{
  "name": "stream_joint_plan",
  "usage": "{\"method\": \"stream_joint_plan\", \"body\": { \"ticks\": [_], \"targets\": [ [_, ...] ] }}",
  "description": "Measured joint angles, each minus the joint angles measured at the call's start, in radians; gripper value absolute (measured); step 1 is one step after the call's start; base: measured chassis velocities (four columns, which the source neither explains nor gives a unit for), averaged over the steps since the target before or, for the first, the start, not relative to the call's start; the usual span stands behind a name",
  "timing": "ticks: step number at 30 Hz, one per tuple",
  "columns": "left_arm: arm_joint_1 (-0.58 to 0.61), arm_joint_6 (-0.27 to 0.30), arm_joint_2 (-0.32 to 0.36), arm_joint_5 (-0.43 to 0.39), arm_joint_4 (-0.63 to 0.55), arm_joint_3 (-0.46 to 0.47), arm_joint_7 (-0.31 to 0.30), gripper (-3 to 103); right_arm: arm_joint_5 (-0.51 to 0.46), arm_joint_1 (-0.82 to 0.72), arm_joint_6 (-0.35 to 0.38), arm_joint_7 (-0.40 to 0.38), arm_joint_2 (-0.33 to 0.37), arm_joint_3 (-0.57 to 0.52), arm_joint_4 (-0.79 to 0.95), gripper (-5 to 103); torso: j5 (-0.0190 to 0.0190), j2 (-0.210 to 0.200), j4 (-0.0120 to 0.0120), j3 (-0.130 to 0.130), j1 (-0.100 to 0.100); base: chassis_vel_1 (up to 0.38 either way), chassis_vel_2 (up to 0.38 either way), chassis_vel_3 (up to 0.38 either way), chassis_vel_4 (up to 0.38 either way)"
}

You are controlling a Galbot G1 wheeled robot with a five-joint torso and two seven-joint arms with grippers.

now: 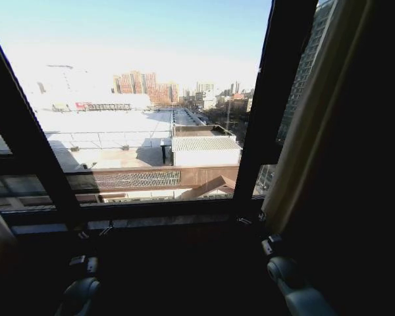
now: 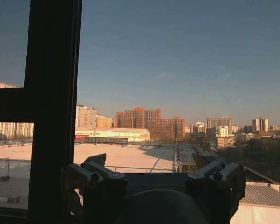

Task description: Open the curtains by pulling them apart, changing their state from closed to fully open.

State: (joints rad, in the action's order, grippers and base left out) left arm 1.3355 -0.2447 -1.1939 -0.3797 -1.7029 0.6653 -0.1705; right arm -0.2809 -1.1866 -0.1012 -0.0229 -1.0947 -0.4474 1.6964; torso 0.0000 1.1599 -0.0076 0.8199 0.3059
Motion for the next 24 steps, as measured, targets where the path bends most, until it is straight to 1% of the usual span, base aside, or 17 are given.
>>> {"method": "stream_joint_plan", "body": {
  "ticks": [2,4,7,24],
  "targets": [
    [0.000,0.000,0.000,0.000,0.000,0.000,0.000,100,0.000,0.000,0.000,0.000,0.000,0.000,0.000,100,-0.0003,0.000,-0.0003,0.000,0.000,0.339,0.350,-0.351,-0.338],
    [0.000,0.000,0.000,0.000,0.000,0.000,0.000,100,0.000,0.000,0.000,0.000,0.000,0.000,0.000,100,0.0005,0.000,-0.0003,0.000,0.000,0.379,0.351,-0.359,-0.325],
    [0.000,0.000,0.000,0.000,0.000,0.000,0.000,100,0.000,0.000,0.000,0.000,0.000,0.000,0.000,100,-0.0001,0.000,-0.0003,0.000,0.000,0.381,0.336,-0.362,-0.324],
    [0.000,0.000,0.000,0.000,0.000,0.000,0.000,100,0.000,0.000,0.000,0.000,0.000,0.000,0.000,100,-0.0001,0.000,-0.0002,0.000,0.000,0.350,0.352,-0.351,-0.363]
  ]
}}
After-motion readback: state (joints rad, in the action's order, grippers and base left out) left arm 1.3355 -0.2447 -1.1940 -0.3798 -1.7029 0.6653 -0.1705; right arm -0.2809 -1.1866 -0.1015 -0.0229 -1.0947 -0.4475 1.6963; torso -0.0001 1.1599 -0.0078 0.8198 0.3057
